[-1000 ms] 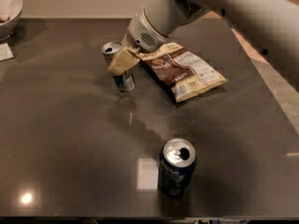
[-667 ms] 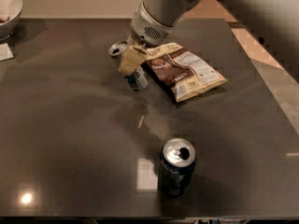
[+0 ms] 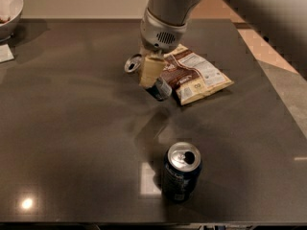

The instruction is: Knock redbull can over

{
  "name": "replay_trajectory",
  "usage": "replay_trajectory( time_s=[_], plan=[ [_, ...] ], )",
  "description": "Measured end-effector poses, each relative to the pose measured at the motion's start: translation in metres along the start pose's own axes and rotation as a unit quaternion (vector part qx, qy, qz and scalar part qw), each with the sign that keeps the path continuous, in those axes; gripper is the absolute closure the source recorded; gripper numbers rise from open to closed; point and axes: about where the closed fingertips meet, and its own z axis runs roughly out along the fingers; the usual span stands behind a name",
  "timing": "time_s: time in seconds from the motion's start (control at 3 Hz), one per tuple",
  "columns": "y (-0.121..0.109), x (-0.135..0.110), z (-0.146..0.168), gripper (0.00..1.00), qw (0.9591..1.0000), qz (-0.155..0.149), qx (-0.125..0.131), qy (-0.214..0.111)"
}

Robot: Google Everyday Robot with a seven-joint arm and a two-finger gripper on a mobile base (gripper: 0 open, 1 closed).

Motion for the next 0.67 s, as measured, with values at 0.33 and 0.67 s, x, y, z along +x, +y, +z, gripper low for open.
replay_trajectory(
  time_s=[0.33, 0.67],
  plan=[
    [0.020, 0.007, 0.010, 0.84, 0.9983, -0.035, -0.033, 0.032],
    [0.035, 0.009, 0.026, 0.60, 0.9946, -0.062, -0.062, 0.056]
  ],
)
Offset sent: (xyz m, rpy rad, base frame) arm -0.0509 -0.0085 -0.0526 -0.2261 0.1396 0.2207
